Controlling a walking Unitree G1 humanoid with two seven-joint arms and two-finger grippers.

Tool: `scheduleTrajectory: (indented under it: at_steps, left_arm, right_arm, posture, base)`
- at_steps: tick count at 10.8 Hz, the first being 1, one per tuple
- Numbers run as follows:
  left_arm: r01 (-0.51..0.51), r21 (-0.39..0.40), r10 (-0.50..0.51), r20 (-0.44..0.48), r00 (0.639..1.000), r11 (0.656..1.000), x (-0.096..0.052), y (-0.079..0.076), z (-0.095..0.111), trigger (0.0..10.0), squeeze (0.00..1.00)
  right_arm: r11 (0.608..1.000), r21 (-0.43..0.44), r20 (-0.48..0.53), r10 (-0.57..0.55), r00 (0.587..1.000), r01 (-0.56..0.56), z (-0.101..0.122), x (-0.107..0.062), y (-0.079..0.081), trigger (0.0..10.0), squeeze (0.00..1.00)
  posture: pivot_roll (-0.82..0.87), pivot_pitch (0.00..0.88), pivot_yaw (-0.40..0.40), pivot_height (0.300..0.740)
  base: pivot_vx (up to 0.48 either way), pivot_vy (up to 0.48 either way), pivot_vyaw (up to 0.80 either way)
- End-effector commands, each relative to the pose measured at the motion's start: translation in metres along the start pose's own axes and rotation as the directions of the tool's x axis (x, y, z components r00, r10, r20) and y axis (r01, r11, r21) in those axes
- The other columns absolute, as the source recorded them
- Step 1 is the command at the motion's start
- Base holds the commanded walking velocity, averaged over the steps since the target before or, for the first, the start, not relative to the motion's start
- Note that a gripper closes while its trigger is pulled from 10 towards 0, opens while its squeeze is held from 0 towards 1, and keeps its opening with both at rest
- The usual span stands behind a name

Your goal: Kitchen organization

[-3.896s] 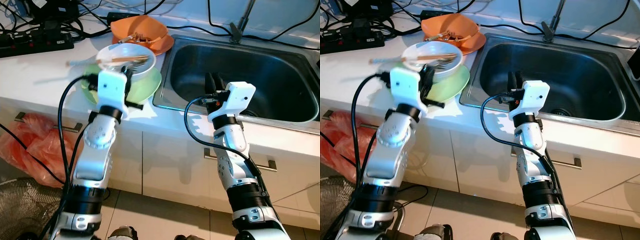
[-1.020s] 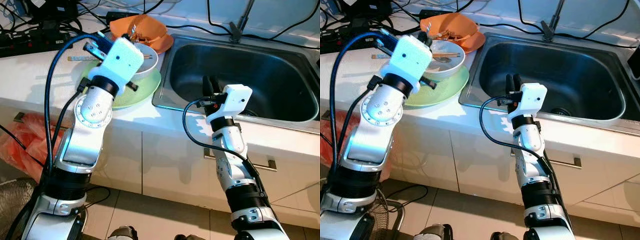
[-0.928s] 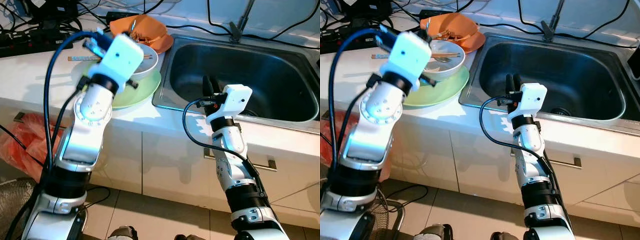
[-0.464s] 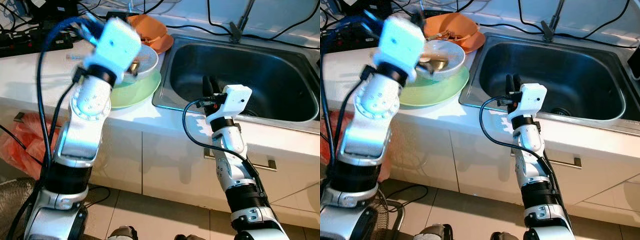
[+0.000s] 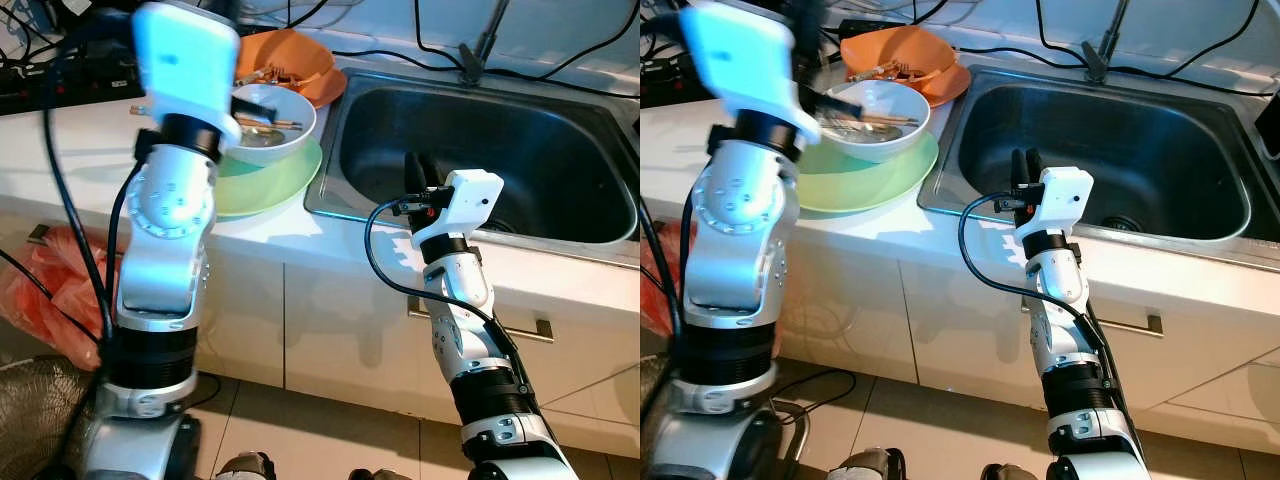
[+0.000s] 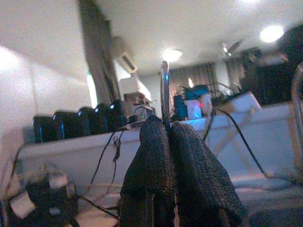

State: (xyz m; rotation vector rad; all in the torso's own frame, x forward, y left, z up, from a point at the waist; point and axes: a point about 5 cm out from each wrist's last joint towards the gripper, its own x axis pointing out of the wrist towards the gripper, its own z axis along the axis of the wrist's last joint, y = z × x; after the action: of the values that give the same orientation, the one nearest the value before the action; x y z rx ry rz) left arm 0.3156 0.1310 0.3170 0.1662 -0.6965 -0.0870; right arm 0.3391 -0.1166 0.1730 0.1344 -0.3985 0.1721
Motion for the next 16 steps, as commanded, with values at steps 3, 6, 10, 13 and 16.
scheduleTrajectory:
  at_steps: [3,6,10,13,16]
  left_arm:
    - [-0.07,-0.232,0.08,0.035,0.996,0.97,0.004,0.008,0.001,10.0,0.0]
    - [-0.097,-0.543,0.138,0.034,0.99,0.834,0.01,0.01,-0.003,10.0,0.0]
    - [-0.103,-0.74,0.112,-0.038,0.993,0.664,0.011,0.004,-0.027,10.0,0.0]
    - [-0.074,-0.855,0.093,-0.03,0.995,0.513,0.013,0.001,-0.031,10.0,0.0]
    - [-0.044,-0.894,0.086,-0.007,0.996,0.445,0.019,0.002,-0.029,10.0,0.0]
  right_arm:
    - [1.0,-0.001,-0.009,-0.011,1.0,0.011,-0.003,-0.003,-0.003,10.0,0.0]
    - [1.0,0.001,-0.008,-0.009,1.0,0.009,-0.003,-0.003,-0.002,10.0,0.0]
    - [1.0,0.005,-0.008,-0.008,1.0,0.008,-0.004,-0.003,-0.001,10.0,0.0]
    - [1.0,0.005,-0.008,-0.011,1.0,0.011,-0.003,-0.003,-0.002,10.0,0.0]
    - [1.0,0.016,-0.016,0.012,1.0,-0.012,-0.005,-0.003,0.002,10.0,0.0]
  posture:
    - [0.15,0.101,-0.043,0.74]
    - [0.14,0.099,-0.039,0.74]
    - [0.14,0.098,-0.035,0.74]
    - [0.14,0.102,-0.034,0.74]
    - [0.15,0.103,-0.035,0.74]
  base:
    - [0.0,0.0,0.0]
    - [0.0,0.0,0.0]
    - [0.0,0.0,0.0]
    - [0.0,0.0,0.0]
    - [0.0,0.0,0.0]
